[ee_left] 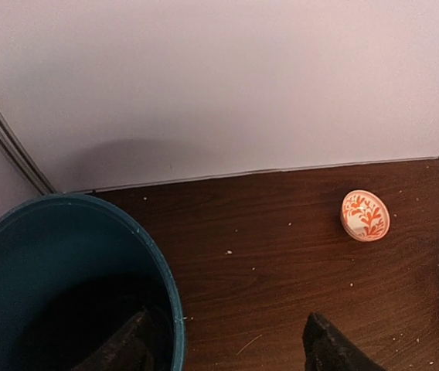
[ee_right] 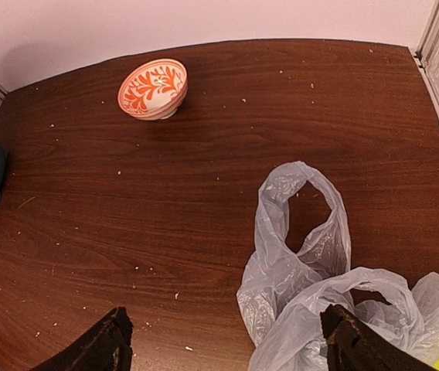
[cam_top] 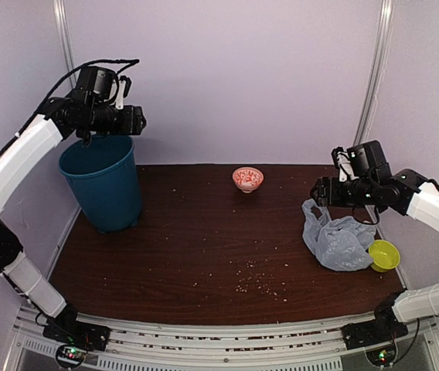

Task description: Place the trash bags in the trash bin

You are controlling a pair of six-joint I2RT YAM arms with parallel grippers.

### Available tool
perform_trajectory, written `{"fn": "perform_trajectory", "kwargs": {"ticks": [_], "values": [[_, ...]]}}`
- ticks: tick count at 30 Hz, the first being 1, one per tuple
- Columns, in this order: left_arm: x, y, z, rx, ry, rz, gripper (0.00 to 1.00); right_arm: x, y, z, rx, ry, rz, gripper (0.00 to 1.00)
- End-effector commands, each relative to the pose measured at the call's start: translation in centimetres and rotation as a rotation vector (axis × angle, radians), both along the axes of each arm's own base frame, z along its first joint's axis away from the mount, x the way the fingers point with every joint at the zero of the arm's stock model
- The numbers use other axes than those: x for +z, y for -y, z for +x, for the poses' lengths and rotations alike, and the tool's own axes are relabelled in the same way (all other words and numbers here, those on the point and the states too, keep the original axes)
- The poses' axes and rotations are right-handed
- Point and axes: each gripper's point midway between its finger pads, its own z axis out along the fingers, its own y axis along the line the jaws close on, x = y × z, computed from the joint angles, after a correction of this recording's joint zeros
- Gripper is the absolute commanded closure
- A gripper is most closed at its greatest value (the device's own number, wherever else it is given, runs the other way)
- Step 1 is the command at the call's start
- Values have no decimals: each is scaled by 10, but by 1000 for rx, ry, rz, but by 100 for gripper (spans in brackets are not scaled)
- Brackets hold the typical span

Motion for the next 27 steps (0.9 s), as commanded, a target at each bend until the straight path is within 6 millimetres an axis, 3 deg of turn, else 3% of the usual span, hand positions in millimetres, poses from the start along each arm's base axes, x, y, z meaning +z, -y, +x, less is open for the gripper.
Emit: {"fn": "perform_trajectory", "kwargs": {"ticks": [1,5,11,16,20,27], "values": [[-9,-20,-2,106,-63,61,31,-9,2,7,-42,-47,-21,14],[-35,-40,-3,231,-132,90,23,-11,-8,15,-29,-35,17,14],[-56,-36,9,210,-190,84,25,-25,-28,20,26,-92,73,14],[-70,-16,24,134,-220,57,33,-28,-39,27,54,-117,92,14],[-77,-12,36,132,-228,73,38,-27,-47,31,72,-116,115,14],[-76,3,51,91,-218,34,54,-31,-48,32,90,-132,91,15]]}}
